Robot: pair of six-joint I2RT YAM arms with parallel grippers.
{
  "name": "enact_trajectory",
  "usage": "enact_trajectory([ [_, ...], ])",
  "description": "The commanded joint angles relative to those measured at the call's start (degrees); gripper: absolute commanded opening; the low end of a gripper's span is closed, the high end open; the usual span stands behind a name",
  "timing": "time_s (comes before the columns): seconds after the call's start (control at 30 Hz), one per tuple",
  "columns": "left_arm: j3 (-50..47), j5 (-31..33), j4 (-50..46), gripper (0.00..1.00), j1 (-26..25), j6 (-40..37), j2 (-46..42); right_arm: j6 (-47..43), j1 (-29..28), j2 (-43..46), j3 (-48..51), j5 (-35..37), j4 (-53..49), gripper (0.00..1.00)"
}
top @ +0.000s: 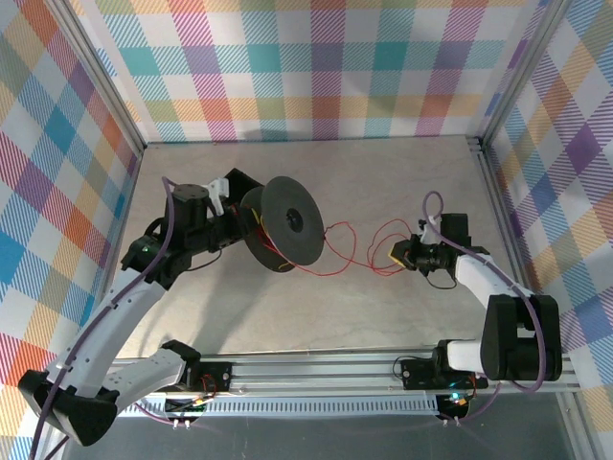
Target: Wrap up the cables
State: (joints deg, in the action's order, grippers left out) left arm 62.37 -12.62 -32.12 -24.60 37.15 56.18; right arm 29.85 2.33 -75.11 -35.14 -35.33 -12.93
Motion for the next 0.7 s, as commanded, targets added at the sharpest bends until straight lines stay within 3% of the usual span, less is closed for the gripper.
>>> enact_trajectory([
  [0.0, 1.2, 3.2, 1.6, 0.0, 2.1, 2.1, -4.2, -3.0, 4.8, -1.2, 0.6, 1.3, 0.2, 0.0],
  [0.23, 3.4, 6.5, -4.2, 0.0, 2.7, -1.4, -3.8, -0.8, 9.5, -1.1, 0.4, -0.8, 2.6, 0.0],
  [0.33, 3.5, 3.1, -4.6, 0.0, 2.6, -3.1, -2.4, 1.6, 9.5, -1.0, -0.9, -3.1, 4.3, 0.0],
  [0.47, 2.6, -7.6, -2.0, 0.0, 2.5, -4.3, 0.6, 4.0, 9.5, -2.1, -3.9, -6.8, 6.5, 0.0],
  [0.67, 0.8, -10.7, -1.2, 0.0, 2.4, -5.3, 3.6, 5.2, 9.2, -0.4, -7.8, -9.0, 7.8, 0.0],
])
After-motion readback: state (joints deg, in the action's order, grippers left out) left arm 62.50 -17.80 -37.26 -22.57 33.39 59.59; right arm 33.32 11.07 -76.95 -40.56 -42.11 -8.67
